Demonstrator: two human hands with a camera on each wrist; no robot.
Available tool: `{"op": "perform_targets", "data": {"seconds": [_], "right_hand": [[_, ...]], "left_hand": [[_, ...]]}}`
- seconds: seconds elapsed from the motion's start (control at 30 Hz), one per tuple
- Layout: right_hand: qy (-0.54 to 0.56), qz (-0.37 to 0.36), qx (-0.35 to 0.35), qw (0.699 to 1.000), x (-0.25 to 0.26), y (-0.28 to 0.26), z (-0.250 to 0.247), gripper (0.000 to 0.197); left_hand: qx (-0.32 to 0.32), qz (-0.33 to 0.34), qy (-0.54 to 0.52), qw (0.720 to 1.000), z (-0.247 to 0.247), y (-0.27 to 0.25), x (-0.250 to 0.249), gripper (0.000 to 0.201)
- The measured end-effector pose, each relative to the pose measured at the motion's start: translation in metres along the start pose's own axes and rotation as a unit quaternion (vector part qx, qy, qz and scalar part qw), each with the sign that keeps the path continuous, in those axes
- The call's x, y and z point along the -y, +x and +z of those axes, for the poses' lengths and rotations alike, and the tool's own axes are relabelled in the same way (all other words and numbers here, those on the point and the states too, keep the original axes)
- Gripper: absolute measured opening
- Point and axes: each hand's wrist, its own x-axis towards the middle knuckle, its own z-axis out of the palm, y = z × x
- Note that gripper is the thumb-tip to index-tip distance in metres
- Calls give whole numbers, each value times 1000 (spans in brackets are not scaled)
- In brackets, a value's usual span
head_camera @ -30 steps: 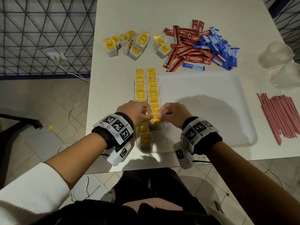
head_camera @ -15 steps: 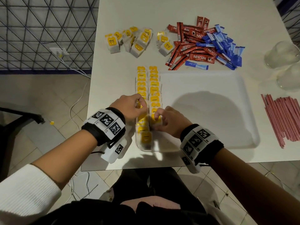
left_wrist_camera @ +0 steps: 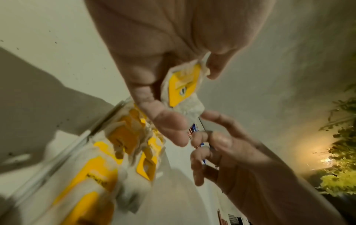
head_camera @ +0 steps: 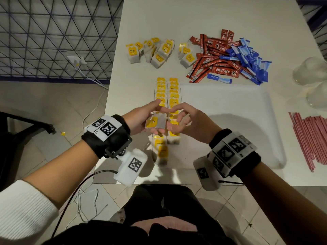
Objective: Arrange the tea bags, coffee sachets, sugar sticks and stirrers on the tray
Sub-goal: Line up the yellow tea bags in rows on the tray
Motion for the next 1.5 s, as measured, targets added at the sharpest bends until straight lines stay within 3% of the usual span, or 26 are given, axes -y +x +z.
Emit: {"op": "perform_targets", "data": {"seconds": [0.17, 0.3, 0.43, 0.53, 0.73, 0.93, 1.03, 1.13, 1.2, 1.33, 1.43, 1.5], "right_hand": [[-11, -22, 3, 1000, 10, 2, 3, 38], [13, 13, 3, 1000, 4, 3, 5, 16], [69, 67, -11, 995, -7, 4, 4, 23], [85, 85, 16, 993, -8, 0, 0, 22], [101, 69, 10, 992, -11, -4, 3, 11], [16, 2, -45, 999, -18, -12, 11, 10], [0, 31, -4, 1000, -23, -16, 12, 20], [21, 46, 45, 998, -32, -20, 11, 10], [20, 46, 57, 997, -38, -21, 12, 13], [31, 55, 60, 996, -49, -19, 15, 14], [53, 68, 54, 995, -52, -15, 16, 13], [66, 101, 41, 992, -50, -11, 16, 14]], "left_hand": [[33, -16, 8, 999, 11, -6, -1, 48], [46, -10, 10, 999, 12, -9, -2, 43], [-13, 58, 31, 998, 5, -8, 5, 5], [-55, 100, 76, 991, -1, -6, 11, 11], [-45, 97, 140, 984, 1, -4, 17, 9], [-45, 88, 165, 981, 7, 0, 27, 7], [-28, 81, 186, 979, 10, 2, 36, 5], [-15, 78, 205, 976, 11, 3, 43, 6], [-25, 82, 240, 967, 9, 4, 45, 10], [-61, 98, 376, 919, 6, 4, 45, 15], [-64, 104, 417, 901, 6, 5, 45, 3], [-73, 109, 431, 893, 5, 7, 46, 6]]}}
